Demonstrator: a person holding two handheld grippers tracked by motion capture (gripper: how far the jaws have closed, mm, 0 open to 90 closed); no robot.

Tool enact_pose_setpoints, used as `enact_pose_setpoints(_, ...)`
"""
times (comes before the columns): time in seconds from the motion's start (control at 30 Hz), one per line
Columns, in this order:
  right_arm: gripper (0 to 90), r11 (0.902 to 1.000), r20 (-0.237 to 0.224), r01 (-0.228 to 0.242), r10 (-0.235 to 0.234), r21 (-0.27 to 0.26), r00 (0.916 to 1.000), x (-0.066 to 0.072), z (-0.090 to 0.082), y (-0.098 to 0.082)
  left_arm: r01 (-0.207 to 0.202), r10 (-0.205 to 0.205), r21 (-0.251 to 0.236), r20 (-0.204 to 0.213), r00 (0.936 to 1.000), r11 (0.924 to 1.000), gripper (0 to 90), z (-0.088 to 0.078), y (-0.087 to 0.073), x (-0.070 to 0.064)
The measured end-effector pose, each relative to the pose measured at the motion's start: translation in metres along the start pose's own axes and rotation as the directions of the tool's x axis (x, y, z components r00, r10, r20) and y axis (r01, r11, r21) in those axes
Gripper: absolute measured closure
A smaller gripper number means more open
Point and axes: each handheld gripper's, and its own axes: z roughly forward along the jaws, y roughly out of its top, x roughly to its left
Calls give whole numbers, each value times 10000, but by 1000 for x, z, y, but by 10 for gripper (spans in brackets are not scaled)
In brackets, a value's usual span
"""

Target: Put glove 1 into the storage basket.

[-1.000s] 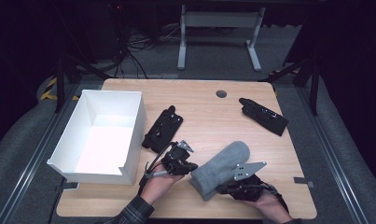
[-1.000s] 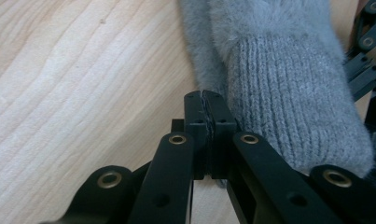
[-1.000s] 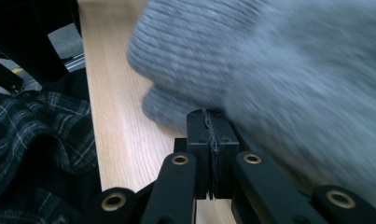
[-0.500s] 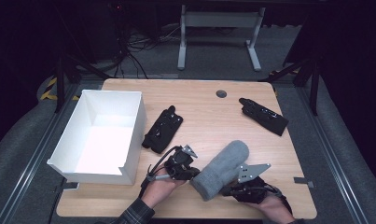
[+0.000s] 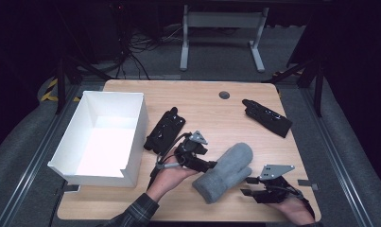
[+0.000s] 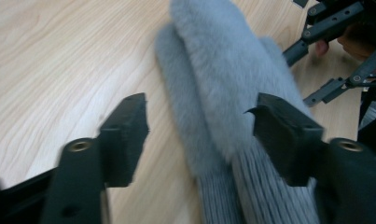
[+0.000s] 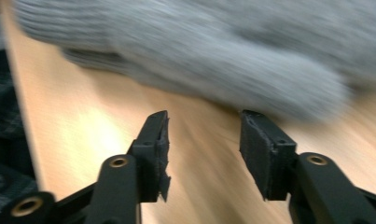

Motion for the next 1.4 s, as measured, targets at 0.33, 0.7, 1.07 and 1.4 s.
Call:
enact_pose_setpoints(0.33, 318, 9953, 1606, -893, 942, -375, 9825, -32, -11, -16, -231, 200, 586, 528, 9984, 9980, 148, 43, 11, -6)
enact_pose_setpoints(0.7, 234, 9894, 2453, -1326, 1433, -596, 9588, -48, -10, -20, 46, -146, 1294, 763, 9970, 9916, 161, 65, -2, 9)
enact_pose_setpoints(1.07, 200, 9872, 2719, -1403, 1559, -761, 9496, -54, -7, -21, 278, -690, 1631, 2532, 9649, 9862, 502, 72, -7, 19)
enact_pose_setpoints(1.4, 165, 9847, 3006, -1512, 1704, -861, 9384, -55, -3, -22, 372, -750, 1467, 2619, 9622, 9885, 729, 65, -4, 19)
